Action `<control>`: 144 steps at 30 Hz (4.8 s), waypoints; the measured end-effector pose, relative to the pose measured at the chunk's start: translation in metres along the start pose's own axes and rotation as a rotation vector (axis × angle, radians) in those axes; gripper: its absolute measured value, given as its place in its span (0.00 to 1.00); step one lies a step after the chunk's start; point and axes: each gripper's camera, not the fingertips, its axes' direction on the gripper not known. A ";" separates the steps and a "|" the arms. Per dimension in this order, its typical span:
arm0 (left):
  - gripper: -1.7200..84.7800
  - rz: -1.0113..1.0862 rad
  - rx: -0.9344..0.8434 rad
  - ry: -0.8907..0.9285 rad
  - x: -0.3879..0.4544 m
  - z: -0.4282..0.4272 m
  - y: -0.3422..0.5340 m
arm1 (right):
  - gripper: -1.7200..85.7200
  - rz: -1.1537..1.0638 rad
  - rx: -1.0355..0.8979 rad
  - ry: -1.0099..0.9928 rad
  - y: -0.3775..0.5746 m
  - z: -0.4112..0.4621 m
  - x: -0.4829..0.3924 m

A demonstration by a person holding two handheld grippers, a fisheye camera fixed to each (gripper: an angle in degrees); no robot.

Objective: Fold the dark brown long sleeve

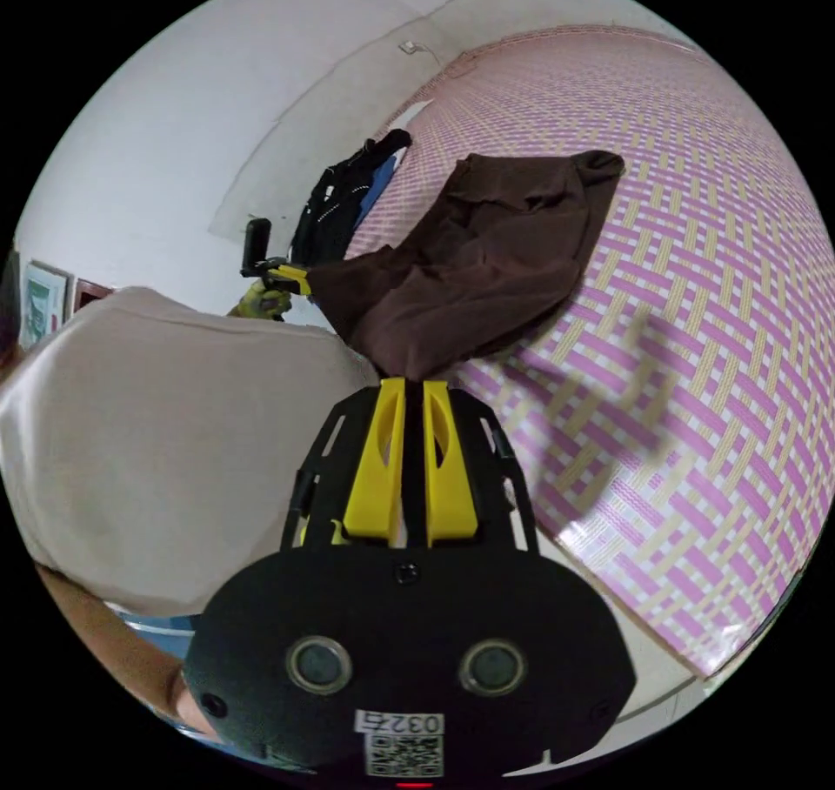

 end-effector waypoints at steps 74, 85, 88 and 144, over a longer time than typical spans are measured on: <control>0.01 -0.103 0.396 0.000 -0.167 -0.028 -0.001 | 0.10 0.170 0.297 -0.070 -0.055 -0.014 0.095; 0.01 -0.017 0.299 -0.310 -0.057 0.025 -0.013 | 0.09 -0.036 0.196 0.255 -0.074 0.048 -0.011; 0.01 0.044 0.186 -0.444 -0.028 0.046 -0.026 | 0.09 -0.098 0.137 0.370 -0.081 0.064 -0.038; 0.00 -0.025 0.011 -0.195 -0.066 0.042 0.000 | 0.03 0.037 -0.088 0.304 -0.044 0.054 -0.016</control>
